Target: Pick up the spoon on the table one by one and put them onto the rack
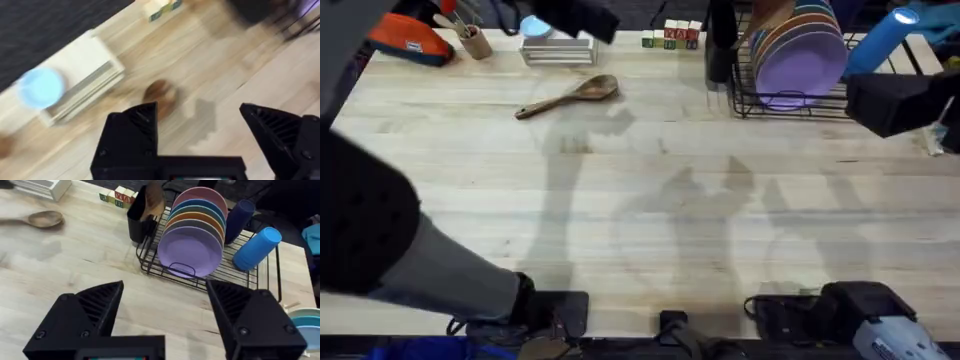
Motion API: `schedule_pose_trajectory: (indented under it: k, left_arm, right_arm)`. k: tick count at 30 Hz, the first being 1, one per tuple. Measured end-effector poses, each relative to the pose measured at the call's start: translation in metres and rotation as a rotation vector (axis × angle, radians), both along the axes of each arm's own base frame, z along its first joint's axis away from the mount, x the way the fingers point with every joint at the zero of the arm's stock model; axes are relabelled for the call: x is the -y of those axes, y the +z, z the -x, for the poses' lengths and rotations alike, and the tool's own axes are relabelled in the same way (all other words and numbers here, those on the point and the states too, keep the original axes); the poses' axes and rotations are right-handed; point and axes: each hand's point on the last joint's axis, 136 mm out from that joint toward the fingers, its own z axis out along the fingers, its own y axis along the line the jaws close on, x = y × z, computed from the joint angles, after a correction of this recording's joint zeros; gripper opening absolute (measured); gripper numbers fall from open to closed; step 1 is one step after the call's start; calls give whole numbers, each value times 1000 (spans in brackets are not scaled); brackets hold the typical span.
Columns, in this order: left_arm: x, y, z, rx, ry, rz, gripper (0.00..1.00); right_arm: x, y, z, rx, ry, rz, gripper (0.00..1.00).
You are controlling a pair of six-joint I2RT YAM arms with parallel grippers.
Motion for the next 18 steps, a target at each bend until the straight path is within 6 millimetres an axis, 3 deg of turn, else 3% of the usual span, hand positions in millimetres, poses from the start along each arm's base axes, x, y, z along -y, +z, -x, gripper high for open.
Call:
schedule_pose_trajectory:
  k: [3, 10, 18]
  left_arm:
    - [-23, 0, 7, 16, -5, -114, 995]
    - [-66, -20, 21, -52, 16, -351, 995]
    - [-85, -24, 23, -69, 42, -468, 995]
  right_arm:
    - [0, 0, 0, 0, 0, 0, 993]
    - [0, 0, 0, 0, 0, 0, 993]
    - [0, 0, 0, 0, 0, 0, 993]
